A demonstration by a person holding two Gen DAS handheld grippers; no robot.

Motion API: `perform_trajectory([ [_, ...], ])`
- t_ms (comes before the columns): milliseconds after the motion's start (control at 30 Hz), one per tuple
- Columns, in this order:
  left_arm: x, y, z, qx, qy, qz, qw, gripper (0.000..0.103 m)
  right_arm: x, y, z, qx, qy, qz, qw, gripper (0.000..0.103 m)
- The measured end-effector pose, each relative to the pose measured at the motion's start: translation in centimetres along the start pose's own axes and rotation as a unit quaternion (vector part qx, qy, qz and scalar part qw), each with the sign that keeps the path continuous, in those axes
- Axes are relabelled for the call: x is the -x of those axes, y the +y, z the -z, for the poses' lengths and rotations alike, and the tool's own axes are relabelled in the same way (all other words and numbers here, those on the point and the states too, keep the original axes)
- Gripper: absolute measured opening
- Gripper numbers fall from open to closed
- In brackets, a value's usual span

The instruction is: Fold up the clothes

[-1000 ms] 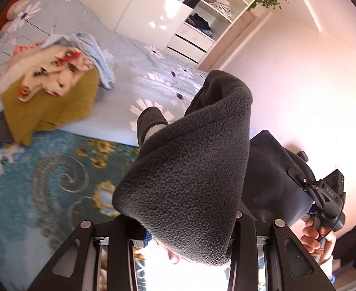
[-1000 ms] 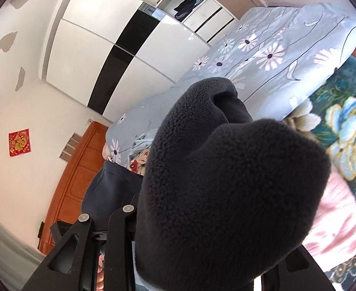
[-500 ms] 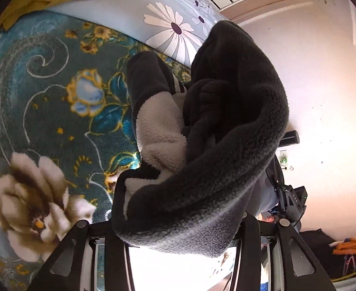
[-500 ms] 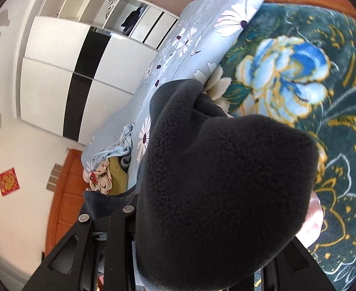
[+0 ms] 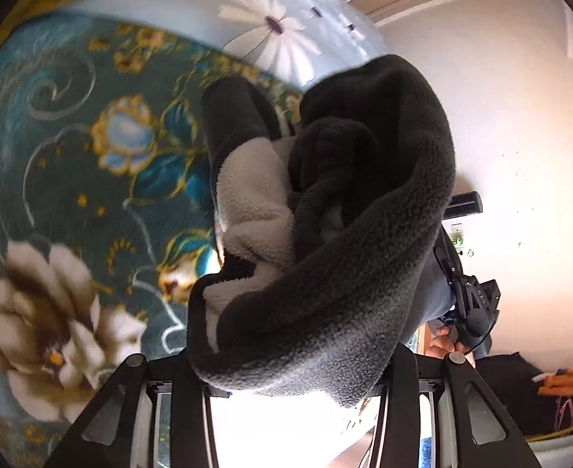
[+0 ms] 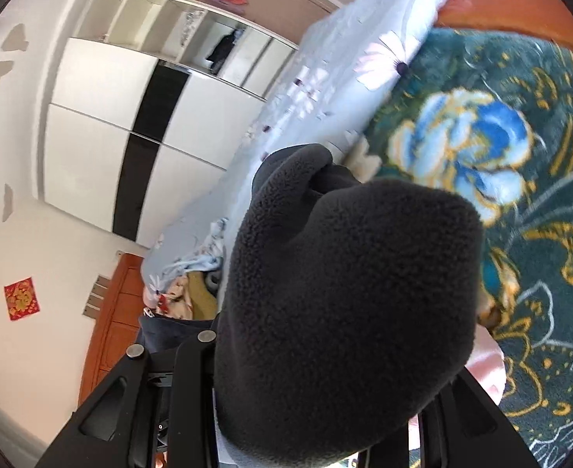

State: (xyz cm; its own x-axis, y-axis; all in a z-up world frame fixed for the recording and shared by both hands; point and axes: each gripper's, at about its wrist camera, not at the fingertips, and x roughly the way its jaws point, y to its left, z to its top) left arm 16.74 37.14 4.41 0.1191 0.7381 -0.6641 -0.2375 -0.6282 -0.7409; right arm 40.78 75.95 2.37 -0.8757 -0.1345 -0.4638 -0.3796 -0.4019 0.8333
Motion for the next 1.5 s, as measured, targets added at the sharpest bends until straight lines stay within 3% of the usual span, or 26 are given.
perform_trajectory([
  [133, -0.3, 2.7, 1.1, 0.054, 0.038, 0.03, 0.9974, 0.054, -0.9, -3.4, 1.4, -0.05, 0.004, -0.001, 0.999, 0.038],
  [267, 1.2, 1.8, 1.5, 0.022, 0.043, 0.025, 0.9985, 0.057, -1.0, -5.0, 1.7, -0.079, -0.001, -0.011, 0.997, 0.04],
  [433, 3.9, 1.9, 2.4, -0.03, 0.029, -0.03, 0.9987, 0.062, -0.2, -4.7, 1.5, -0.09, 0.003, -0.004, 0.996, 0.051],
  [567, 6.1, 4.6, 1.2, -0.005, -0.025, -0.078, 0.9966, 0.063, 2.5, -5.8, 0.7, -0.106, -0.02, 0.015, 0.994, 0.056],
  [633, 7.3, 5.2, 0.6, 0.005, -0.047, -0.103, 0.9935, 0.063, 4.0, -5.6, 0.3, -0.1, -0.039, 0.053, 0.993, 0.059],
  [733, 9.1, 4.6, 0.1, -0.021, -0.085, -0.132, 0.9873, 0.063, 6.0, -3.5, -0.6, -0.058, -0.078, 0.142, 0.985, 0.059],
  [800, 9.8, 2.2, -0.1, -0.059, -0.112, -0.141, 0.9818, 0.063, 7.1, -0.7, -1.0, -0.018, -0.111, 0.191, 0.975, 0.059],
  [867, 9.3, -1.2, 0.0, -0.117, -0.128, -0.144, 0.9743, 0.063, 7.0, 2.9, -0.9, 0.046, -0.121, 0.211, 0.969, 0.059],
  [967, 7.0, -5.3, 0.6, -0.2, -0.117, -0.164, 0.9587, 0.063, 3.5, 7.8, 0.5, 0.159, -0.064, 0.199, 0.965, 0.059],
  [1033, 4.9, -7.2, 0.9, -0.247, -0.101, -0.177, 0.9473, 0.063, 0.5, 10.1, 1.8, 0.225, -0.017, 0.192, 0.955, 0.059],
  [1100, 3.3, -7.4, 0.9, -0.264, -0.088, -0.191, 0.9415, 0.063, -2.4, 11.8, 3.4, 0.284, 0.029, 0.186, 0.94, 0.059],
  [1167, 2.1, -6.9, 0.6, -0.267, -0.073, -0.203, 0.9394, 0.063, -3.9, 12.0, 3.9, 0.315, 0.044, 0.191, 0.929, 0.059],
  [1200, 1.5, -6.4, 0.3, -0.265, -0.062, -0.209, 0.9392, 0.063, -4.4, 11.9, 3.8, 0.322, 0.045, 0.199, 0.925, 0.059],
  [1367, -1.8, -3.7, -1.8, -0.239, -0.022, -0.249, 0.9382, 0.063, -5.0, 7.9, 0.2, 0.238, 0.041, 0.247, 0.938, 0.059],
  [1500, -1.8, -3.2, -2.0, -0.226, -0.016, -0.242, 0.9434, 0.064, -6.1, 5.1, -0.7, 0.181, 0.061, 0.257, 0.947, 0.059],
])
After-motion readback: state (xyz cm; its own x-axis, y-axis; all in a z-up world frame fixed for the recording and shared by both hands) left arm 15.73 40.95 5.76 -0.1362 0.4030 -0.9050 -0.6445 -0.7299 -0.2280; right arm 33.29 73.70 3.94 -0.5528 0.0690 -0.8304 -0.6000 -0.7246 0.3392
